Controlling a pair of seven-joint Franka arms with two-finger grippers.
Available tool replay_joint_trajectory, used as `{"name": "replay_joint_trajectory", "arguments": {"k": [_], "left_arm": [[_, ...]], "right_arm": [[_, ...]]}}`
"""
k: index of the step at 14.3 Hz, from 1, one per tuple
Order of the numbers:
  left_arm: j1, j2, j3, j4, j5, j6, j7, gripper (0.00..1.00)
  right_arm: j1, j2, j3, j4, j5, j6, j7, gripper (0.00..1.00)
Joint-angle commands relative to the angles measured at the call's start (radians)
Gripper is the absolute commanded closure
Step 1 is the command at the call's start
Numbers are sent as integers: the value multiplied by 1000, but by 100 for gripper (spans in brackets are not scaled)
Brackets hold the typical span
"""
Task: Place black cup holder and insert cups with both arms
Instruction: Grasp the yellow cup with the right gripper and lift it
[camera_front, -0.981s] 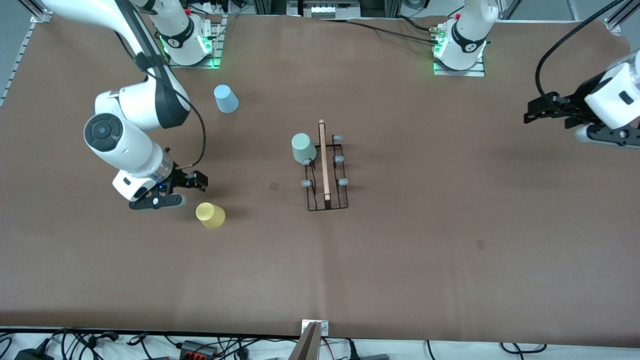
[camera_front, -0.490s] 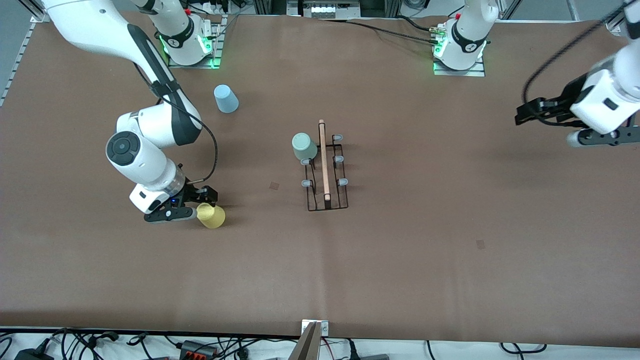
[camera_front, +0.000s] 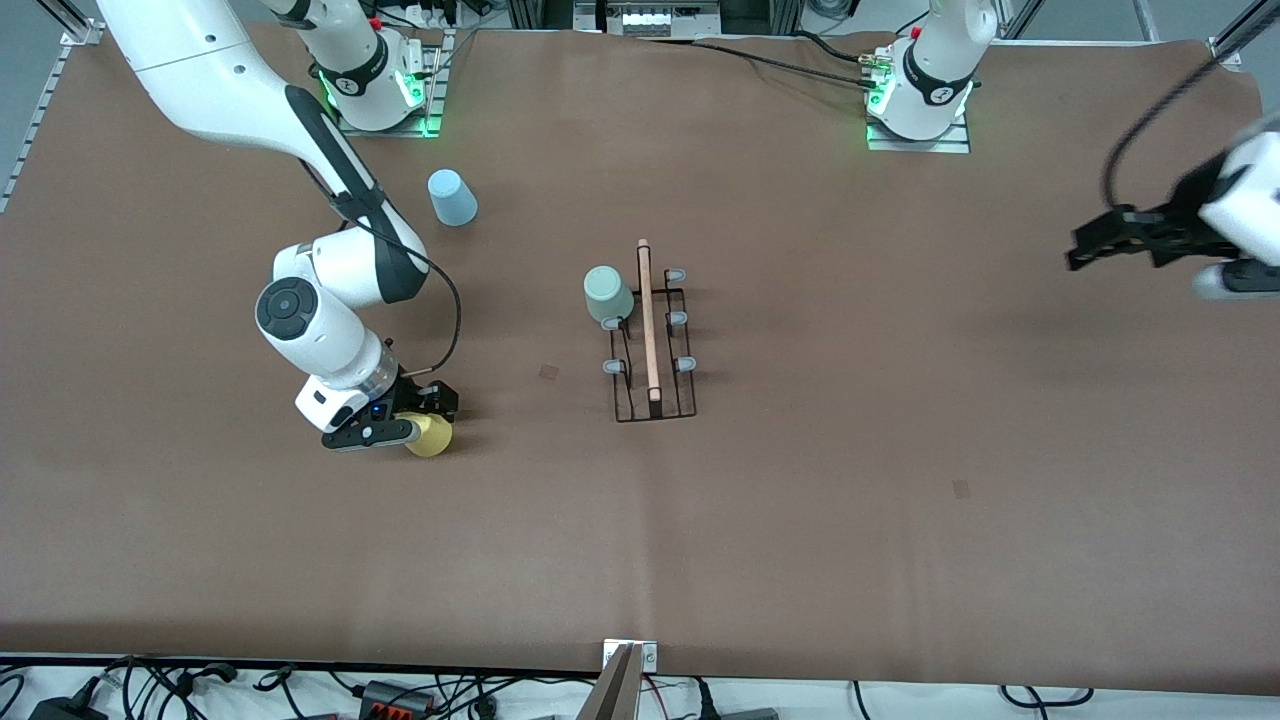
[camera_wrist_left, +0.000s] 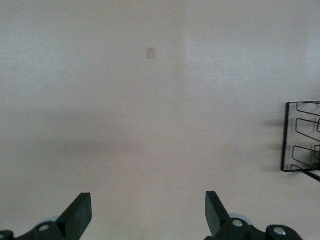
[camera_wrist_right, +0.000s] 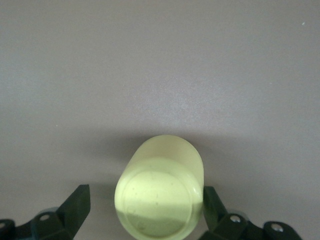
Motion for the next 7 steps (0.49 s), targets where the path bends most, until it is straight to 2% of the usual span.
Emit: {"name": "replay_joint_trajectory", "arguments": {"k": [1, 7], "left_arm": [[27, -4, -3, 5, -16, -6, 63, 0], [14, 16, -19, 8, -10, -92, 103, 0]], "right_arm": [[7, 1, -23, -5, -11, 18, 16, 0], [8, 22, -30, -3, -11, 81, 18, 0]]}}
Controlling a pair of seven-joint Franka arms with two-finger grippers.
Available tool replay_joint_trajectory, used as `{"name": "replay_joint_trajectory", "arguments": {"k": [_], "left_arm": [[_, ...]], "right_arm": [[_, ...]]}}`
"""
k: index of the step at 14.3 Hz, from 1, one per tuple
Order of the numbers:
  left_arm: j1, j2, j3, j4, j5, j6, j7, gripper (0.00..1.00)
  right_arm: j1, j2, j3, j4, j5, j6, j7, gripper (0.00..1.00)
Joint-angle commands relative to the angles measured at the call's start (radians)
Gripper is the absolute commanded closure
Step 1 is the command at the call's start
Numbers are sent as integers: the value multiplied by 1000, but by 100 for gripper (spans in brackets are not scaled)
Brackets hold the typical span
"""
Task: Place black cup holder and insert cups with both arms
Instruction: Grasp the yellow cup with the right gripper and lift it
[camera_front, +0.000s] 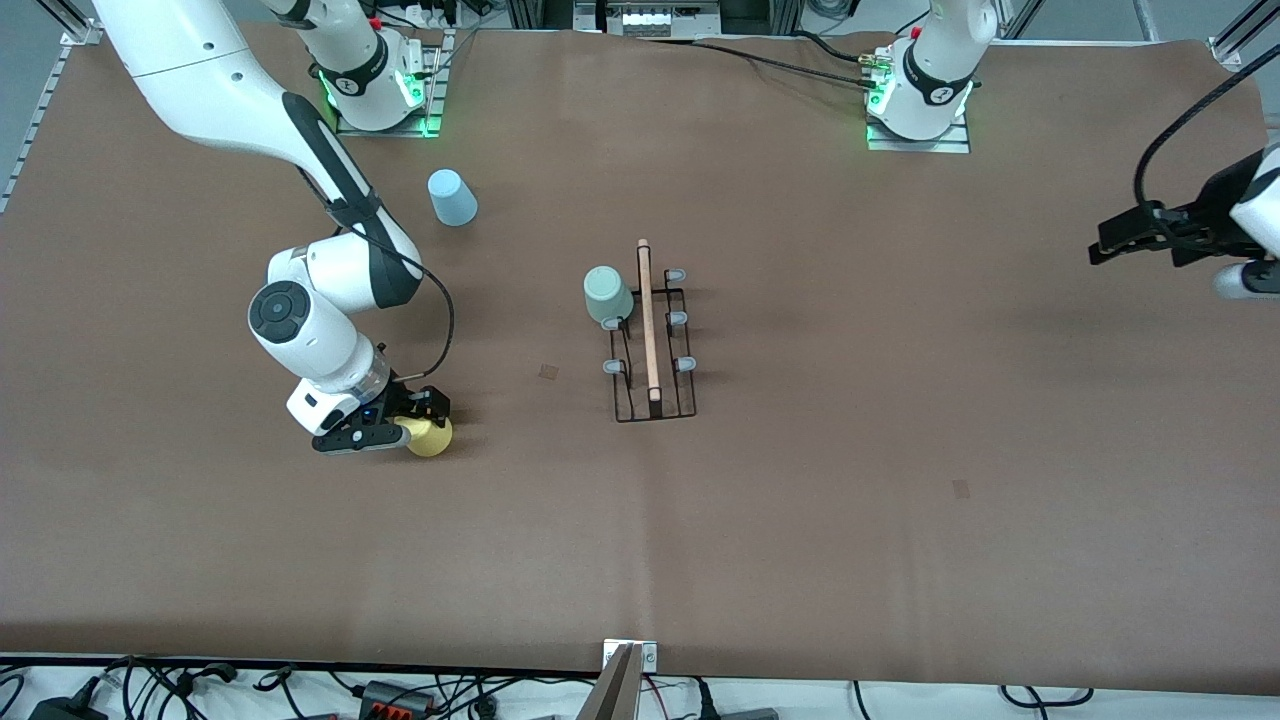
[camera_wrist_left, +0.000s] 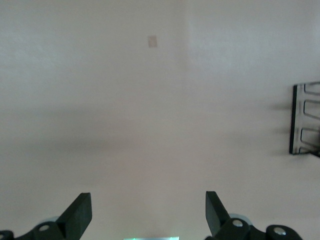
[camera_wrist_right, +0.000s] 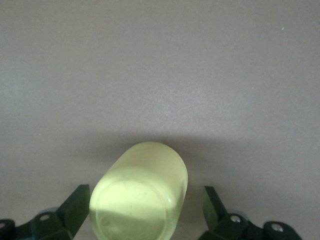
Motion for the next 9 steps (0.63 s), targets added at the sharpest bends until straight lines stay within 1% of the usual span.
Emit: {"name": "replay_joint_trajectory", "arguments": {"k": [1, 2, 3, 4, 5, 7, 8, 9], "left_arm": [[-7, 3, -7, 12, -8, -42, 37, 0], [-11, 3, -25, 13, -4, -40, 34, 0], [-13, 3, -47, 14, 25, -35, 27, 0], [-13, 3, -67, 22, 51, -34, 24, 0], [-11, -2, -79, 44, 64, -37, 26, 0], [-10, -6, -79, 54, 69, -35, 34, 0], [-7, -2, -76, 58, 69, -29, 35, 0], [-2, 1, -76, 59, 64, -23, 35, 0]], "right_arm": [[11, 17, -8, -3, -11, 46, 18, 0], [13, 17, -8, -3, -11, 46, 16, 0], [13, 17, -8, -1, -12, 48, 16, 0], [11, 17, -8, -1, -12, 48, 16, 5], [13, 15, -8, -1, -12, 48, 15, 19], [11, 11, -8, -1, -14, 45, 3, 64], [13, 4, -8, -3, -17, 41, -2, 78], [16, -17, -10, -8, -21, 29, -2, 89]]}}
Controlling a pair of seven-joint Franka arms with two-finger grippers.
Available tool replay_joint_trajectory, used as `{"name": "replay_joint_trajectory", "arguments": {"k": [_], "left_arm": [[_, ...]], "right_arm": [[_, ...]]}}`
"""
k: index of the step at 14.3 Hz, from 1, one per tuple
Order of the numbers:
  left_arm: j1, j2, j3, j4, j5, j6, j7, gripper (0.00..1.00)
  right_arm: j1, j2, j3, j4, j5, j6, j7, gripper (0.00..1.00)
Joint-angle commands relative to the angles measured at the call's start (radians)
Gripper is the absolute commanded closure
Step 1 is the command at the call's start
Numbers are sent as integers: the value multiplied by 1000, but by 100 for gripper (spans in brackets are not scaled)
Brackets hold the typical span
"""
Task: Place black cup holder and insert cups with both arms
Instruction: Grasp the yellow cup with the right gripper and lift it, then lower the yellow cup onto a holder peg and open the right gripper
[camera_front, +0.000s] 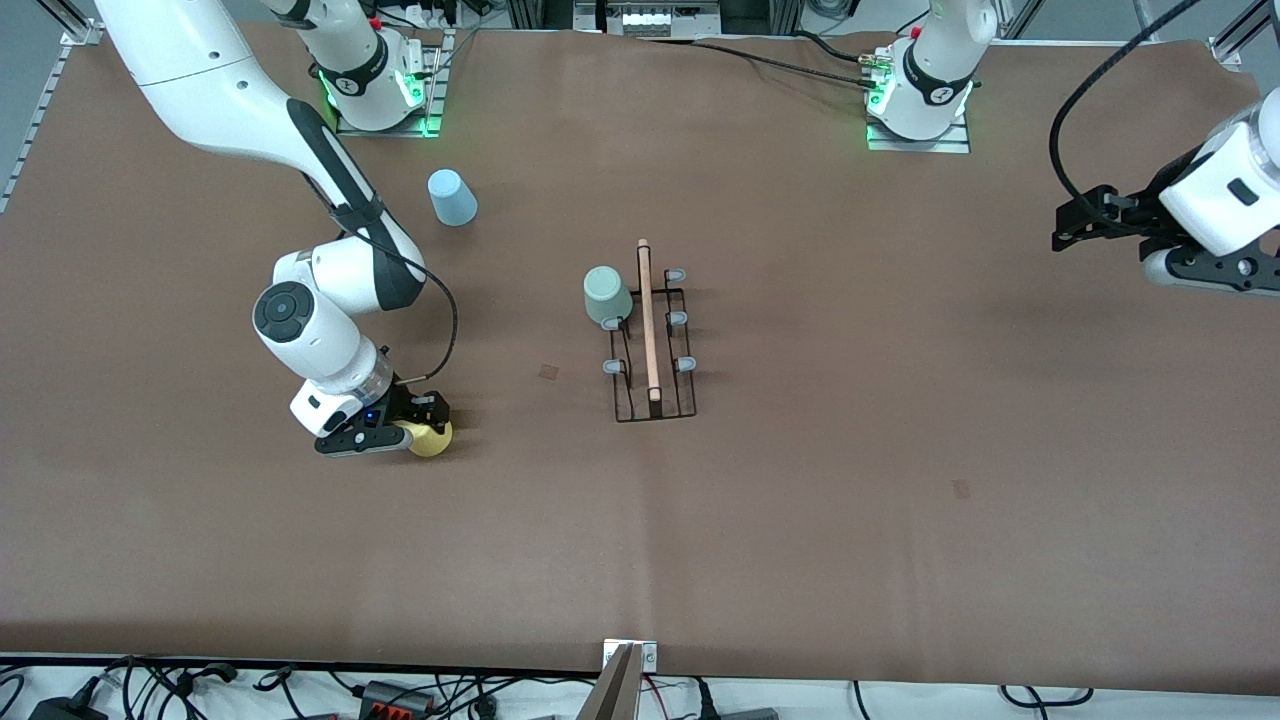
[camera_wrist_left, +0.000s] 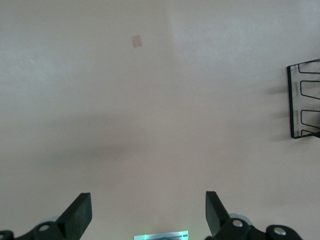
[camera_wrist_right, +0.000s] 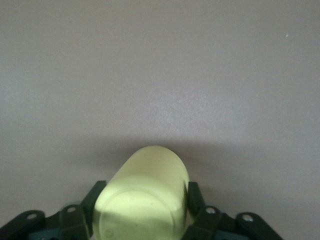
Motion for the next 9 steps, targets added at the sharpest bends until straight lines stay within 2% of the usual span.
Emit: {"name": "replay_joint_trajectory", "arguments": {"k": [1, 3, 5, 7, 9], "left_arm": [[8, 5, 1, 14, 18, 29, 20, 0], [5, 11, -1, 12, 15, 55, 9, 0], [-34, -13, 18, -3, 12, 70, 13, 0], [-52, -88, 55, -93, 5, 87, 7, 0], [-64, -157, 56, -202, 6, 173, 9, 0]], "right_arm": [[16, -56, -9, -15, -19, -42, -2, 94], [22, -125, -8, -12, -38, -143, 11, 95], [54, -197, 2, -2, -35, -215, 152, 95], [108, -221, 18, 45, -24, -278, 337, 95], [148, -241, 67, 71, -30, -283, 547, 95]]}}
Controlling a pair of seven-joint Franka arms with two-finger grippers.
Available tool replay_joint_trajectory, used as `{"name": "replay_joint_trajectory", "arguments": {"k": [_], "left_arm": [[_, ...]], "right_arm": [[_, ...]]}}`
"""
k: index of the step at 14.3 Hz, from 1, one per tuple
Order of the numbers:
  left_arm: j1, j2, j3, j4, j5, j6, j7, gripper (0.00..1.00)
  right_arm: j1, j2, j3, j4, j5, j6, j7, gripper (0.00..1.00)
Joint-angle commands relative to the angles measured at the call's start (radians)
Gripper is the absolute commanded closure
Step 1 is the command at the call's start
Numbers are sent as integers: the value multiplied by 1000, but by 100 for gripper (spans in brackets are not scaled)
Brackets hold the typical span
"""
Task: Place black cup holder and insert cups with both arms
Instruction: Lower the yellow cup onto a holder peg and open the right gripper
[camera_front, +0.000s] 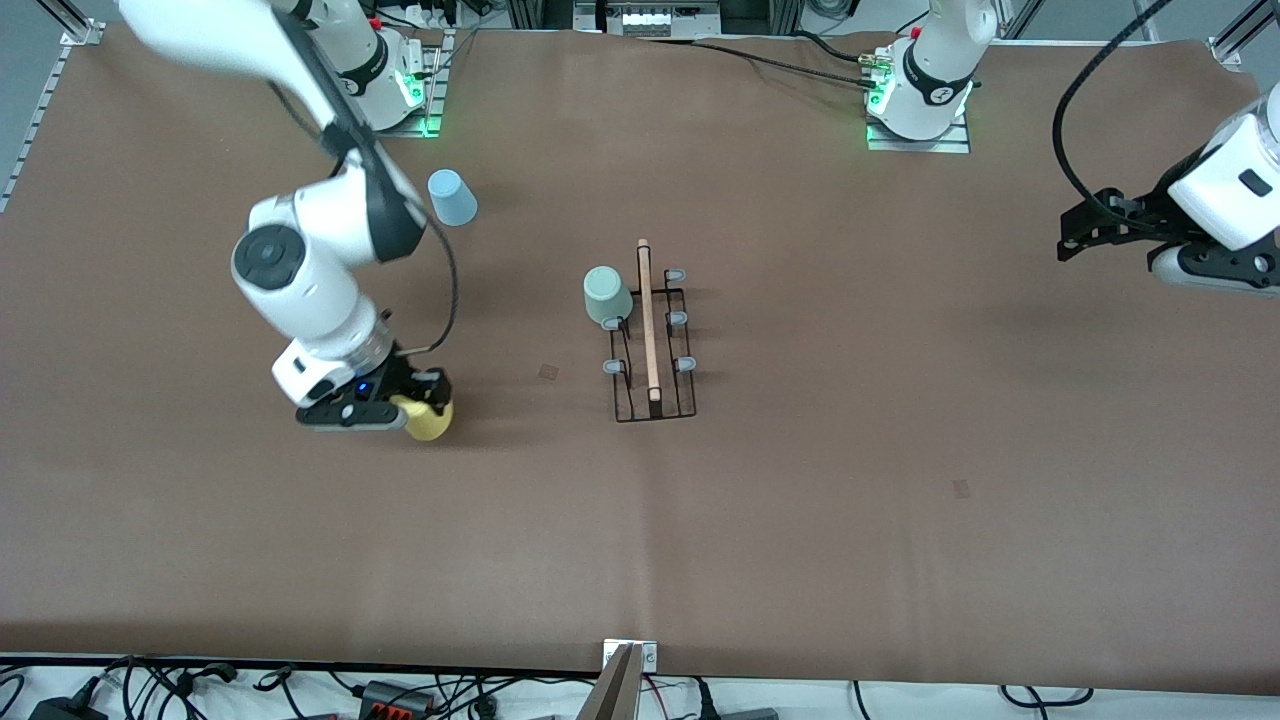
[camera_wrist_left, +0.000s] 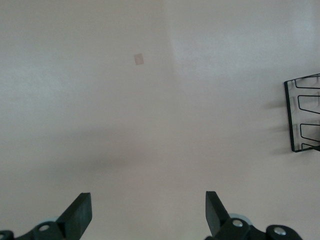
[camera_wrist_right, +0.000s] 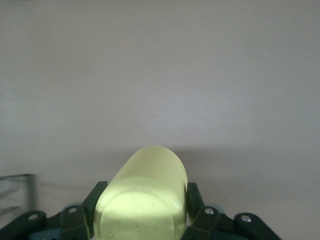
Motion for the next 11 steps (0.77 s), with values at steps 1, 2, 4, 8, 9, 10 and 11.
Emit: {"name": "replay_joint_trajectory", "arguments": {"k": [1, 2, 4, 8, 9, 10, 11], "left_arm": [[-24, -113, 23, -145, 1, 80, 9, 0], [-26, -110, 25, -142, 1, 83, 9, 0], [-28, -104, 26, -141, -7, 87, 8, 0], [-102, -102, 139, -135, -11, 85, 21, 0], [-106, -96, 158, -136, -37, 85, 23, 0], [-104, -95, 158, -135, -41, 80, 23, 0], [-103, -95, 152, -135, -41, 79, 20, 0]], "right_arm": [[77, -13, 50, 42, -24, -23, 276, 95], [117, -7, 53, 65, -37, -23, 353, 95], [163, 13, 54, 111, -57, -23, 472, 95], [237, 62, 55, 146, -98, -21, 571, 95], [237, 71, 55, 146, -107, -20, 576, 95], [238, 82, 55, 148, -107, -15, 576, 95], [238, 91, 55, 152, -106, -10, 576, 95]]}}
